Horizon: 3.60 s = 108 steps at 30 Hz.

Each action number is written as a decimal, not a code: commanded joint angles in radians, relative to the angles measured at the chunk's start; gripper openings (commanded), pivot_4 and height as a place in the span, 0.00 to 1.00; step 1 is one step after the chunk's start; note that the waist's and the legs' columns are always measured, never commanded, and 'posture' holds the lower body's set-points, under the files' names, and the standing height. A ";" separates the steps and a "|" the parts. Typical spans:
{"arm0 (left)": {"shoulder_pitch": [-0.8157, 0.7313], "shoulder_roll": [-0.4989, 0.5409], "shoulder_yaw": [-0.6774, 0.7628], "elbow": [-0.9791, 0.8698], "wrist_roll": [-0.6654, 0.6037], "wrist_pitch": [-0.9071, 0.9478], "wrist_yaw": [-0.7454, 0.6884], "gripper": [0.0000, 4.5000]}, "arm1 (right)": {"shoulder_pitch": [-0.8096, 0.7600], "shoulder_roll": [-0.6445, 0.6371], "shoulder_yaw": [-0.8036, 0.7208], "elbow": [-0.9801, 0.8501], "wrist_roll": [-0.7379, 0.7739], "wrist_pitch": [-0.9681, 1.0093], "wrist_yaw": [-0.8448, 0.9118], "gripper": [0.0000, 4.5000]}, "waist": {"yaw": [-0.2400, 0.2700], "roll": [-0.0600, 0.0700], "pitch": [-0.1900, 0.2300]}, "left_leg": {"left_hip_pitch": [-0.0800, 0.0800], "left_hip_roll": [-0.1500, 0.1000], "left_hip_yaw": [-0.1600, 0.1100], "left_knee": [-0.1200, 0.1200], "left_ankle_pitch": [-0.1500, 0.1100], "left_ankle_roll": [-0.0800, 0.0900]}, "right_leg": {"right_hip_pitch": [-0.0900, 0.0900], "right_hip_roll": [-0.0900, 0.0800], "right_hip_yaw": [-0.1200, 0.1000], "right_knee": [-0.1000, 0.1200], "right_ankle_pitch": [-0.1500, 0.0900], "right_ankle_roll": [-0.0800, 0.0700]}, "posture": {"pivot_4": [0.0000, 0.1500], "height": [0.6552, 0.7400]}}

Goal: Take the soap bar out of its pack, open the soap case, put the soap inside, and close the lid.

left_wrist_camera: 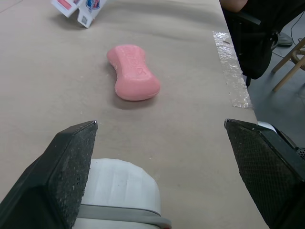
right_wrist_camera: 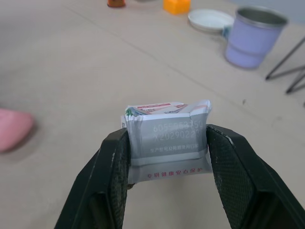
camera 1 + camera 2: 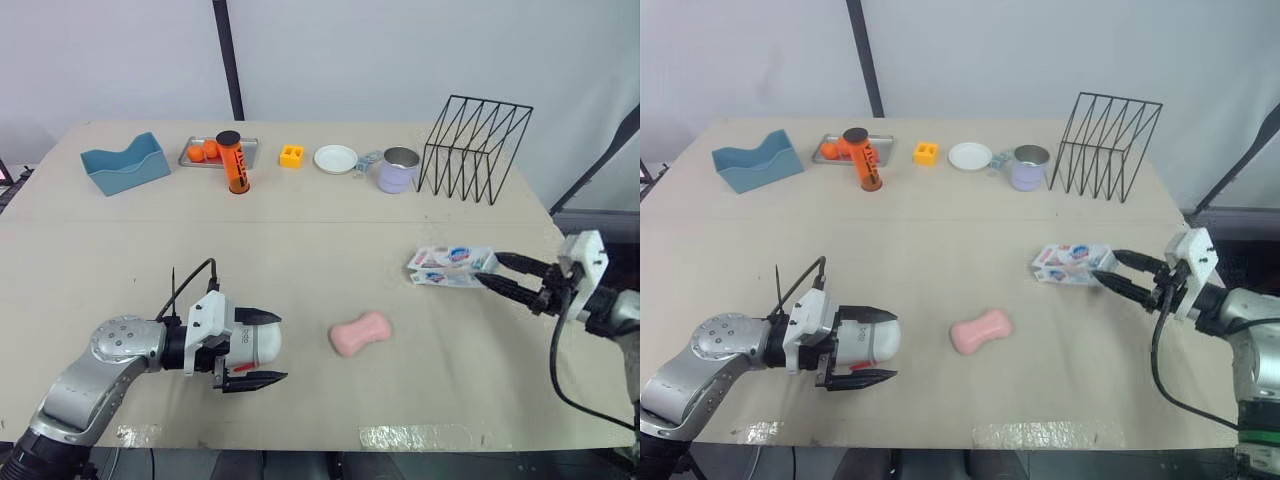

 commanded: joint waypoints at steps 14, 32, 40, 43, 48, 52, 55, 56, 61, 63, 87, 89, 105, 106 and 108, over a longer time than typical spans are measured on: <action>0.007 0.002 0.010 -0.029 -0.006 -0.009 0.007 1.00 | 0.077 -0.093 0.071 0.001 -0.110 0.094 -0.006 0.57 | -0.001 0.001 0.000 | 0.001 0.000 0.001 0.000 0.000 0.000 | 0.000 0.000 0.001 0.000 0.000 0.000 | 1.00 1.00; -0.009 -0.017 -0.008 -0.016 0.006 -0.016 0.014 1.00 | 0.060 -0.126 0.073 -0.032 -0.105 0.167 0.018 0.57 | -0.001 0.001 0.000 | 0.001 0.000 0.001 0.000 0.000 0.000 | 0.000 0.000 0.001 0.000 -0.001 0.001 | 1.00 1.00; -0.010 -0.018 -0.006 -0.010 0.008 -0.020 0.009 1.00 | 0.043 -0.195 0.034 0.088 -0.094 0.007 0.156 0.71 | -0.001 0.001 0.000 | 0.001 0.000 0.002 0.000 0.000 0.000 | 0.000 0.000 0.001 0.000 -0.001 0.001 | 1.00 1.00; -0.012 -0.017 -0.005 -0.008 0.007 -0.021 0.004 1.00 | -0.024 -0.195 0.025 0.117 -0.059 -0.056 0.216 0.93 | -0.003 0.001 0.000 | 0.002 0.000 0.003 0.000 0.000 0.000 | 0.000 0.001 0.002 0.000 -0.001 0.001 | 1.00 1.00; -0.022 -0.018 -0.005 0.002 0.008 -0.023 -0.002 1.00 | -0.096 -0.149 0.083 0.050 -0.023 -0.085 0.265 0.98 | -0.003 0.001 0.000 | 0.005 0.001 0.005 -0.001 -0.001 0.001 | 0.002 0.001 0.005 0.000 -0.001 0.001 | 1.00 1.00; -0.027 -0.017 -0.001 0.007 0.007 -0.024 -0.003 1.00 | -0.119 -0.088 0.147 -0.065 0.003 -0.063 0.273 0.98 | -0.003 0.001 0.000 | 0.005 0.001 0.005 0.000 -0.001 0.001 | 0.002 0.001 0.006 0.000 -0.001 0.001 | 1.00 1.00; -0.027 -0.013 0.006 0.009 0.006 -0.024 -0.003 1.00 | -0.131 -0.046 0.202 -0.150 0.021 -0.034 0.278 0.98 | -0.002 0.001 0.000 | 0.005 0.001 0.005 0.000 -0.001 0.001 | 0.002 0.001 0.006 0.000 -0.001 0.001 | 1.00 1.00; -0.028 -0.011 0.009 0.011 0.006 -0.025 -0.003 1.00 | -0.135 -0.033 0.221 -0.179 0.029 -0.015 0.277 0.98 | -0.002 0.001 0.000 | 0.004 0.001 0.005 0.000 -0.001 0.001 | 0.002 0.001 0.006 0.000 0.000 0.001 | 1.00 1.00; -0.014 0.009 0.049 0.006 -0.010 -0.023 -0.005 1.00 | -0.168 0.038 0.326 -0.292 0.030 0.046 0.251 0.98 | -0.002 0.001 0.000 | 0.004 0.001 0.005 0.000 -0.001 0.001 | 0.002 0.001 0.006 0.000 -0.001 0.001 | 1.00 1.00; -0.002 0.024 0.067 0.002 -0.014 -0.024 -0.013 1.00 | -0.178 0.058 0.355 -0.317 0.031 0.061 0.247 0.98 | -0.002 0.001 0.001 | 0.004 0.001 0.005 0.000 -0.001 0.001 | 0.002 0.001 0.006 0.000 -0.001 0.001 | 1.00 1.00; 0.023 0.199 0.190 0.288 0.076 -0.233 -0.245 1.00 | -0.256 0.200 0.544 -0.368 -0.055 0.100 0.155 0.98 | -0.002 -0.001 0.002 | -0.004 0.002 0.005 -0.001 -0.001 0.001 | -0.008 0.001 0.004 0.002 0.002 -0.004 | 1.00 1.00; 0.011 0.197 0.181 0.303 0.081 -0.240 -0.254 1.00 | -0.258 0.213 0.537 -0.373 -0.036 0.125 0.139 0.98 | -0.002 -0.001 0.002 | -0.004 0.002 0.005 -0.001 -0.001 0.001 | -0.008 0.001 0.004 0.002 0.002 -0.004 | 1.00 1.00; -0.038 0.165 0.101 0.376 0.148 -0.330 -0.266 1.00 | -0.235 0.224 0.547 -0.389 -0.016 0.146 0.142 0.98 | -0.002 -0.001 0.002 | -0.004 0.002 0.005 -0.001 -0.001 0.001 | -0.009 0.002 0.004 0.003 0.002 -0.004 | 1.00 1.00; -0.040 0.163 0.098 0.380 0.152 -0.340 -0.264 1.00 | -0.233 0.223 0.546 -0.390 -0.016 0.145 0.142 0.98 | -0.002 -0.001 0.002 | -0.004 0.002 0.005 -0.001 -0.001 0.001 | -0.009 0.002 0.004 0.003 0.002 -0.004 | 1.00 1.00; -0.043 0.158 0.091 0.388 0.162 -0.355 -0.258 1.00 | -0.231 0.220 0.544 -0.392 -0.015 0.145 0.144 0.98 | -0.002 -0.001 0.002 | -0.004 0.002 0.005 -0.001 -0.001 0.001 | -0.009 0.001 0.004 0.003 0.002 -0.004 | 1.00 1.00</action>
